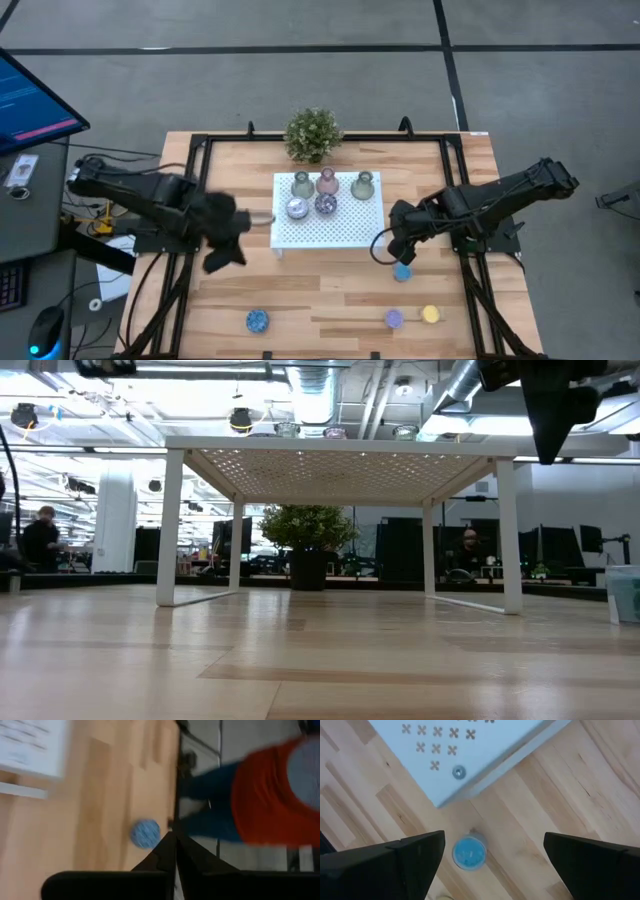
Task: Pick & Place candle stick holders
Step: Put the blue patterned scented candle on the shelf
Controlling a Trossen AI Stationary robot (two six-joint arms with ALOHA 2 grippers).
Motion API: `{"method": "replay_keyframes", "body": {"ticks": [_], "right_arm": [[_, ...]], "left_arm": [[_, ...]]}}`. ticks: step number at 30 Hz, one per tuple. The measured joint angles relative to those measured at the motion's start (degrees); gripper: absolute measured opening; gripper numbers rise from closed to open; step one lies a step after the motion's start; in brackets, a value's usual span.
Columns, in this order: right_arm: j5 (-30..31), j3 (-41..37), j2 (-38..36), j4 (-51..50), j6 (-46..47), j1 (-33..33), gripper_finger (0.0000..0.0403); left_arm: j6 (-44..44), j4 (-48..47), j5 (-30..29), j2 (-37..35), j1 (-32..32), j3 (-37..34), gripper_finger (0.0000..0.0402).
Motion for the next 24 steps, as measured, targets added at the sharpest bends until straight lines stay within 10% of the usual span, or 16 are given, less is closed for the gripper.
{"method": "replay_keyframes", "body": {"ticks": [13,24], "right_arm": [[0.01,0.0,0.0,5.95,0.46,0.04,0.0331],[-0.05,0.0,0.0,6.53,0.09,0.11,0.0331]], "left_arm": [[-3.13,7.23,-0.84,6.22,-13.44,-0.02,0.0194],[1.97,10.26,-13.97,18.86,-21.91,-0.09,0.0329]]}}
